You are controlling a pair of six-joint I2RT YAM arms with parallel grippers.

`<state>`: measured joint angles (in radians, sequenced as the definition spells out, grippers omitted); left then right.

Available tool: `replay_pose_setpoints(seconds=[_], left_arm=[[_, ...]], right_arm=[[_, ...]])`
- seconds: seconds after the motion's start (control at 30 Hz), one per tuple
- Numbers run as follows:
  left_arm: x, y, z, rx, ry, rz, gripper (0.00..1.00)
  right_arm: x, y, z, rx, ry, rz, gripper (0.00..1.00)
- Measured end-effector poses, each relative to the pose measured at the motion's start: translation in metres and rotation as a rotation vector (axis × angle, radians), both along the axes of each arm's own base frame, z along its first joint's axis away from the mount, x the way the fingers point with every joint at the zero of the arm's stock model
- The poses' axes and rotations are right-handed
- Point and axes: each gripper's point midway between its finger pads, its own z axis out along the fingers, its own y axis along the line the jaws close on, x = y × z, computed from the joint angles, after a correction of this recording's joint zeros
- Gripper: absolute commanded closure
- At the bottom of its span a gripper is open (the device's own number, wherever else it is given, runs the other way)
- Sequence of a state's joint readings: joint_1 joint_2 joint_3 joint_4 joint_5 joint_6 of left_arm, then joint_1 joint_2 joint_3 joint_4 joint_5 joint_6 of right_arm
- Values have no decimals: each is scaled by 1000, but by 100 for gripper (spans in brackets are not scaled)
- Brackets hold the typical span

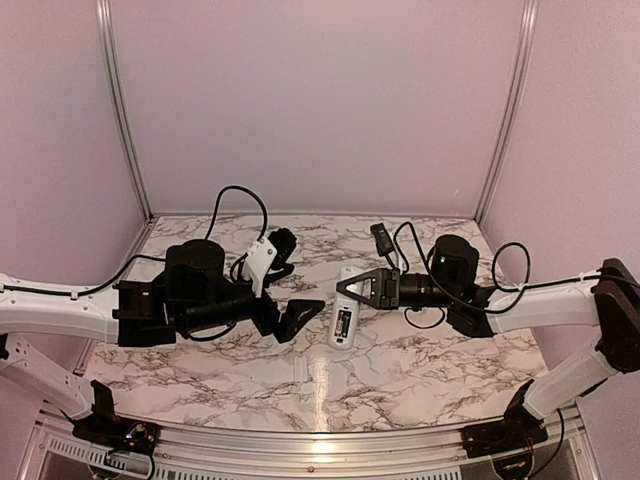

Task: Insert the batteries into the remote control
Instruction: Press the battery in the battery compartment.

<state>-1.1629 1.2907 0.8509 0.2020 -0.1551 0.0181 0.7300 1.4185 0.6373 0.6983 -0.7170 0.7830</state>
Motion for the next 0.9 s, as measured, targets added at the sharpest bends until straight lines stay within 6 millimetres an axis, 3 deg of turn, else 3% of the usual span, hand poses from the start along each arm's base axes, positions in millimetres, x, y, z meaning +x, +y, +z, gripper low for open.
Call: replay_pose_setpoints(seconds=[0.13, 0.3, 0.53, 0.9], left_arm=[[2, -6, -8, -62, 125, -16, 3], [-9, -22, -30, -97, 260, -84, 22], [-18, -40, -62, -96, 404, -135, 39], [-13, -47, -47, -203, 456, -154, 49]], right_arm=[[-2, -1, 8, 13, -41, 1, 100], [-4, -1, 13, 17, -80, 5, 100], [-8, 5, 18, 11, -129, 14, 100], [-10, 5, 22, 11, -171, 11, 100]])
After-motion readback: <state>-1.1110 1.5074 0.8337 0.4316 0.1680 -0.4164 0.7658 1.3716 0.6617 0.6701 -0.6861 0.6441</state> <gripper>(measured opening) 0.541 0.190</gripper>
